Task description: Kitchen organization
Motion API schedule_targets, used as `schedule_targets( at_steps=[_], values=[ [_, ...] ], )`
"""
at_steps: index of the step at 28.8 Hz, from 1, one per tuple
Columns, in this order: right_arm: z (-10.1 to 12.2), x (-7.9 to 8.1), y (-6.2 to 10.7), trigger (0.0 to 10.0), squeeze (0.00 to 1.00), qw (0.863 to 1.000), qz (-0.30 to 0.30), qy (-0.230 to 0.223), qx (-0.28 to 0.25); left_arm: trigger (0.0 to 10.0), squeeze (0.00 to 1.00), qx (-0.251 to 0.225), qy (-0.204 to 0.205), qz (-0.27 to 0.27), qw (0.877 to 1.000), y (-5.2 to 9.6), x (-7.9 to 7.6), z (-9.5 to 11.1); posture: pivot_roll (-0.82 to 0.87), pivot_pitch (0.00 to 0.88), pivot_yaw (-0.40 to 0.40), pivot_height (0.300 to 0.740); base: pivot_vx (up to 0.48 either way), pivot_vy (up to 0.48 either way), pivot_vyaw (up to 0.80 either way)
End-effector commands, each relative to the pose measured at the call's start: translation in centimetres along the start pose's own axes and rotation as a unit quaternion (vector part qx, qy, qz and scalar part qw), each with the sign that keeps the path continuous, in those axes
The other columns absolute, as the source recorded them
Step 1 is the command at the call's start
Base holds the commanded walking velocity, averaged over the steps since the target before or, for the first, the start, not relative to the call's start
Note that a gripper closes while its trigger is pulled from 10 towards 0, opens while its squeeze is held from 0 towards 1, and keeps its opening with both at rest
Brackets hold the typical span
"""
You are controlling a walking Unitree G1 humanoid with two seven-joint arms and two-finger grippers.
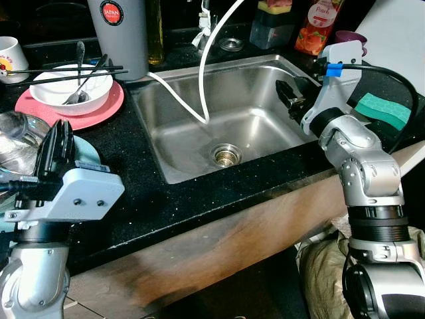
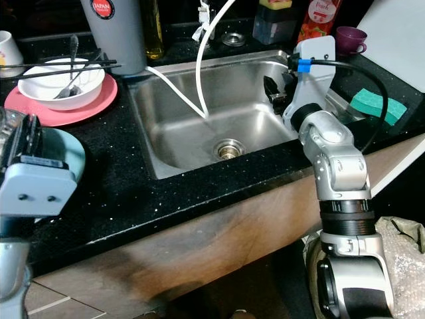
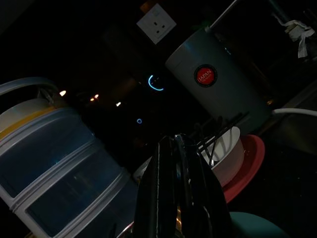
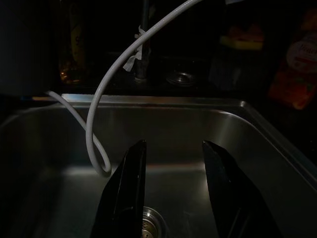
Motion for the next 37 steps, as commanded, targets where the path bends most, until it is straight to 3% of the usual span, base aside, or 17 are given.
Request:
schedule_targets(
  at_steps=[1, 5, 9, 11, 18, 20, 27, 29, 30, 33, 37],
  values=[
    [0.2, -0.4, 0.0, 10.0, 0.00, 1.000, -0.005, 0.004, -0.005, 0.0, 0.00, -0.011, -0.002, 0.008, 1.000, -0.2, 0.4, 0.6, 0.04, 0.085, -0.079, 0.740, 0.000, 0.000, 0.00],
    [0.3, -0.4, -0.1, 10.0, 0.00, 1.000, -0.006, 0.003, -0.008, 0.0, 0.00, -0.039, 0.032, -0.002, 0.999, -1.0, -0.3, 1.5, 0.05, 0.083, -0.078, 0.740, 0.000, 0.000, 0.00],
    [0.5, -0.5, -0.2, 10.0, 0.00, 1.000, -0.009, 0.000, -0.013, 0.0, 0.00, -0.095, 0.060, -0.057, 0.992, -2.0, -2.5, 3.3, 0.05, 0.081, -0.076, 0.740, 0.000, 0.000, 0.00],
    [0.6, -0.5, -0.2, 10.0, 0.00, 1.000, -0.011, -0.002, -0.017, 0.0, 0.00, -0.122, 0.106, -0.083, 0.983, -3.2, -4.0, 4.6, 0.04, 0.081, -0.070, 0.740, 0.000, 0.000, 0.00],
    [0.7, -0.9, 0.0, 10.0, 0.00, 1.000, -0.020, -0.001, -0.019, 0.0, 0.00, -0.150, 0.140, -0.119, 0.972, -4.7, -5.2, 5.8, 0.04, 0.078, -0.060, 0.740, 0.000, 0.000, 0.00],
    [0.7, -0.9, 0.0, 10.0, 0.00, 1.000, -0.020, -0.001, -0.019, 0.0, 0.00, -0.150, 0.140, -0.119, 0.972, -4.7, -5.2, 5.8, 0.04, 0.078, -0.060, 0.740, 0.000, 0.000, 0.00],
    [0.6, -1.3, -0.1, 10.0, 0.00, 0.999, -0.027, 0.007, -0.016, 0.0, 0.00, -0.096, 0.214, -0.170, 0.957, -7.1, -7.3, 4.5, 0.04, 0.083, -0.061, 0.740, 0.000, 0.000, 0.00],
    [0.5, -1.4, -0.3, 10.0, 0.00, 0.999, -0.031, 0.012, -0.012, 0.0, 0.00, -0.086, 0.231, -0.212, 0.946, -8.2, -8.8, 4.3, 0.04, 0.085, -0.065, 0.740, 0.000, 0.000, 0.00],
    [0.5, -1.4, -0.3, 10.0, 0.00, 0.999, -0.031, 0.012, -0.012, 0.0, 0.00, -0.086, 0.231, -0.212, 0.946, -8.2, -8.8, 4.3, 0.04, 0.085, -0.065, 0.740, 0.000, 0.000, 0.00],
    [-0.4, -1.3, -0.8, 10.0, 0.00, 0.999, -0.025, 0.033, 0.018, 0.0, 0.00, -0.062, 0.241, -0.283, 0.926, -9.3, -11.7, 4.0, 0.04, 0.091, -0.053, 0.740, 0.000, 0.000, 0.00],
    [-0.9, -1.0, -0.9, 10.0, 0.00, 0.999, -0.010, 0.034, 0.036, 0.0, 0.00, -0.032, 0.265, -0.311, 0.912, -9.9, -13.0, 3.4, 0.04, 0.092, -0.048, 0.740, 0.000, 0.000, 0.00]
  ],
)
Point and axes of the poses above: a point about 5 cm out from each wrist's last joint towards the gripper, its own y axis pointing back from the gripper into the wrist, its own z axis along the axis of the wrist's last joint, x = y × z, the point moved 3 cm from there along -y, pointing out of the wrist towards the gripper, and after that the axes turned 5 degrees about y, right-handed, at the moved point
